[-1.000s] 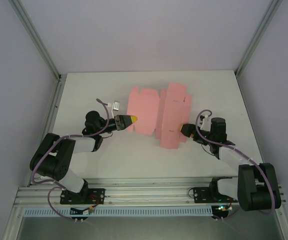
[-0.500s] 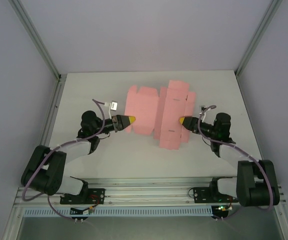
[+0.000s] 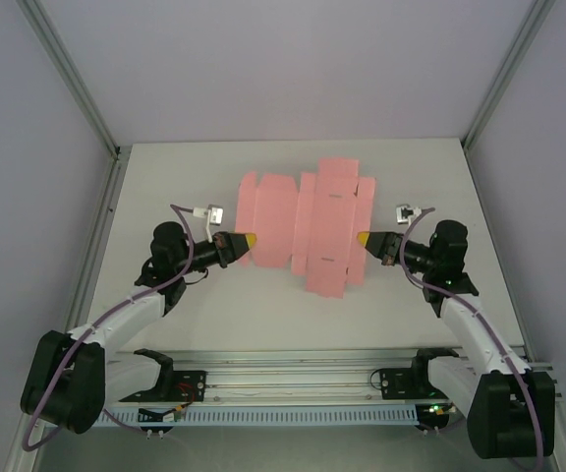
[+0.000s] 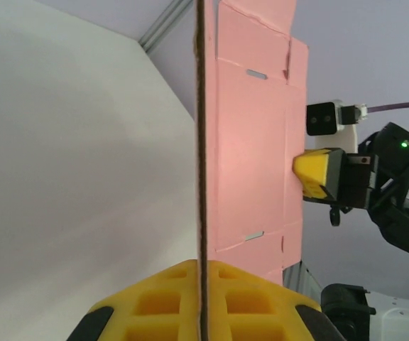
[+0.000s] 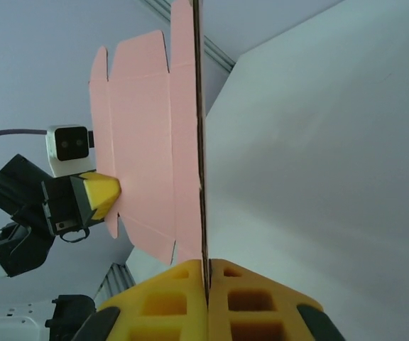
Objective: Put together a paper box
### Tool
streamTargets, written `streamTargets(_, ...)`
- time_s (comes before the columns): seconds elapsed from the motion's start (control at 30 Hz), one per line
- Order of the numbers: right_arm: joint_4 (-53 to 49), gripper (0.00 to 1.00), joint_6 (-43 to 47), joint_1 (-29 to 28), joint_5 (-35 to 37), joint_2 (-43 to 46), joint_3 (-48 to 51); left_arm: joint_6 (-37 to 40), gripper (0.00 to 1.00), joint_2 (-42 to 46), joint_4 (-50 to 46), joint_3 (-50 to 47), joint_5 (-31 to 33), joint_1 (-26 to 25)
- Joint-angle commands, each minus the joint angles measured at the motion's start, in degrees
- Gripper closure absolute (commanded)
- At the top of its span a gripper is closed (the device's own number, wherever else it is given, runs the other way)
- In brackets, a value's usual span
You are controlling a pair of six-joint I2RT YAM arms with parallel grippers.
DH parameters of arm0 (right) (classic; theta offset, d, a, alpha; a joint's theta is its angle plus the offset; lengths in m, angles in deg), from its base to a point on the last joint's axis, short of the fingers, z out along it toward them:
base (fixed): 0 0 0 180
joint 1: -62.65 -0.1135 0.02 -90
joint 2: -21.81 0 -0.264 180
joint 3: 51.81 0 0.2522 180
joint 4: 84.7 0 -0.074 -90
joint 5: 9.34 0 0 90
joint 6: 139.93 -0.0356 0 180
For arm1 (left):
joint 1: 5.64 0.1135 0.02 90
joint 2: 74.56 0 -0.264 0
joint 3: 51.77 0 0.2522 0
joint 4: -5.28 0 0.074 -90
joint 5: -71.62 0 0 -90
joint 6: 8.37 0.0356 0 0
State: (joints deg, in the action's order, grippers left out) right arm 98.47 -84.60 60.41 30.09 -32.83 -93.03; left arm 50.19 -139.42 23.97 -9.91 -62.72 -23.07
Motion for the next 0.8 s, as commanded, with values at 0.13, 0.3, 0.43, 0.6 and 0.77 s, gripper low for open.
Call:
streamTargets(0.13, -39.1, 1.00, 27.0, -2.4, 3.4, -2.1, -17.1, 8.2, 0.00, 7.6, -25.9, 3.9, 22.9, 0.3)
streamTargets(0.3, -63.4, 1.00, 51.3, -7.0, 5.4, -10.7, -30.5, 10.0, 0.00, 14.9, -42.0, 9.2, 44.8, 0.4)
streamTargets(0.43, -75.3, 1.00, 68.1, -13.9, 14.3, -20.7, -42.1, 10.4, 0.00, 15.4, -46.3, 12.0, 46.5, 0.5)
streamTargets(0.6, -97.5, 1.00, 91.3, -14.6, 15.8, -37.8, -64.7, 10.9, 0.00, 12.8, -46.5, 14.0, 40.7, 0.6)
streamTargets(0.77, -104.1, 1.00, 91.3, -21.4, 42.3, -53.1, -78.4, 13.8, 0.00, 11.2, -40.9, 13.5, 31.0, 0.6)
